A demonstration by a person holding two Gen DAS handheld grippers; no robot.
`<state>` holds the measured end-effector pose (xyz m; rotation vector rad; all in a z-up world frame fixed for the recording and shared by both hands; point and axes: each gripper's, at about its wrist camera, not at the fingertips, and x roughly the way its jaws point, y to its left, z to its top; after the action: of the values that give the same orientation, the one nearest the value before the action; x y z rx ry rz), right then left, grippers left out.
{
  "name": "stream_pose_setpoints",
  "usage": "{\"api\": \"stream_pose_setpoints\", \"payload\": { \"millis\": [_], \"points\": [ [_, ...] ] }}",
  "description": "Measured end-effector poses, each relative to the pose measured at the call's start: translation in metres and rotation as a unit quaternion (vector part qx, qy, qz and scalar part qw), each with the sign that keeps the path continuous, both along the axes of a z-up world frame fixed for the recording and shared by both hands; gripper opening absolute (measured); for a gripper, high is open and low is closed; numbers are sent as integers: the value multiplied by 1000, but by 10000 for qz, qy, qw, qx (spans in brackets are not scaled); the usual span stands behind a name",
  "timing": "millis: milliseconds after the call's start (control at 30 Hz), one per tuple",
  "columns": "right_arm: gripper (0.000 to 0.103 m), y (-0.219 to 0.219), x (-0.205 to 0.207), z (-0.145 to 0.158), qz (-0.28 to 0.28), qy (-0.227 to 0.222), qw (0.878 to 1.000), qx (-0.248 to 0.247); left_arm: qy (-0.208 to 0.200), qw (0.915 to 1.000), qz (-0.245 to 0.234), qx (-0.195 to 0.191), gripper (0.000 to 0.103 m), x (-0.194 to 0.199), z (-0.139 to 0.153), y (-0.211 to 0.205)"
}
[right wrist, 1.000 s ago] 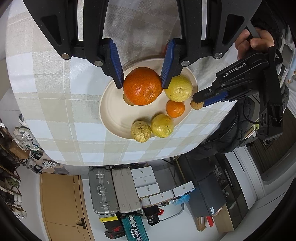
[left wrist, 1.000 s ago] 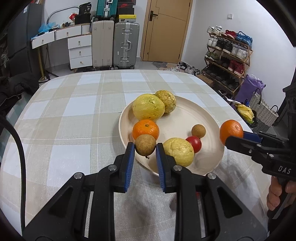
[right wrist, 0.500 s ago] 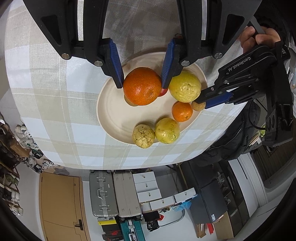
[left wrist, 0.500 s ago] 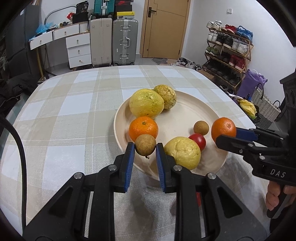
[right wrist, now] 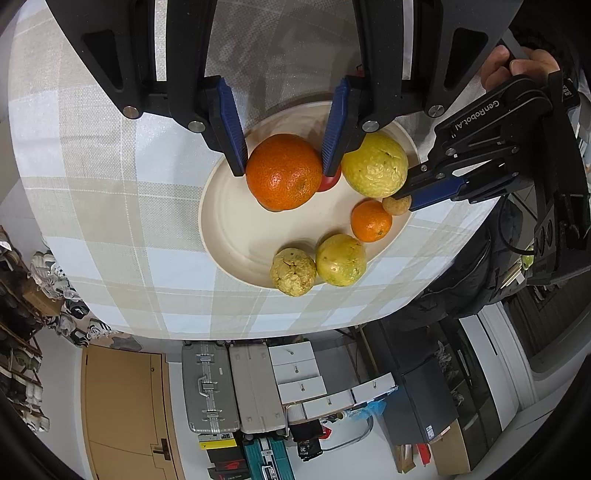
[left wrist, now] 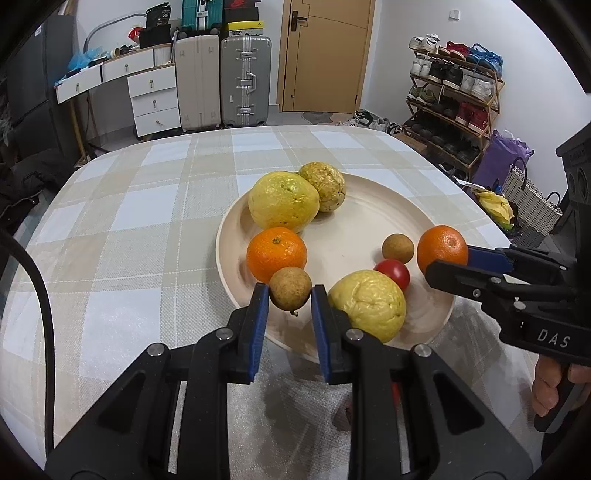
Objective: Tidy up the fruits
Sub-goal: 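Lower both fruits onto the plate and open both grippers, then withdraw both open grippers from the plate toward the two tomatoes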
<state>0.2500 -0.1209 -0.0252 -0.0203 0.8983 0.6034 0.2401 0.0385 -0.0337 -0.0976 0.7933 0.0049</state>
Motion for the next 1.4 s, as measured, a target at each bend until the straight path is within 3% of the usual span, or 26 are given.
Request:
{"api": "stream_pose_setpoints", "payload": {
  "millis": [233,300,367,400,467,533,600,667,733,1033,1400],
  "points": [
    [45,-4,-8,6,-83,-140,9999,-47,-37,9999,42,84,22,-9,5,1],
    [45,-7,-11,9,-121,-203,9997,-59,-52,9999,79,104,31,-14,8,2],
    [48,-10,-14,12,-135,-249,9996,-66,-156,9997,135,121,53,-24,12,4],
    [51,-12,-16,13,-136,-250,9996,-61,-207,9996,158,133,59,-29,13,5],
    [62,-15,-20,14,-142,-240,9996,-65,-308,9993,187,121,72,-40,17,7],
    [82,-18,-24,14,-156,-248,9996,-54,-378,9990,232,90,87,-50,21,10],
    [90,-20,-29,16,-185,-284,9994,-6,-452,9987,223,44,91,-60,24,12],
    [96,-21,-31,16,-189,-264,9995,12,-470,9986,257,41,103,-69,27,13],
    [102,-19,-35,17,-162,-223,9996,-5,-537,9982,267,34,103,-78,30,14],
    [103,-2,-52,10,106,-343,9986,-378,-431,9986,282,115,103,-99,22,15],
    [103,12,-55,-3,290,-156,9980,-536,-424,9985,339,1,103,-101,15,20]
  ]
}}
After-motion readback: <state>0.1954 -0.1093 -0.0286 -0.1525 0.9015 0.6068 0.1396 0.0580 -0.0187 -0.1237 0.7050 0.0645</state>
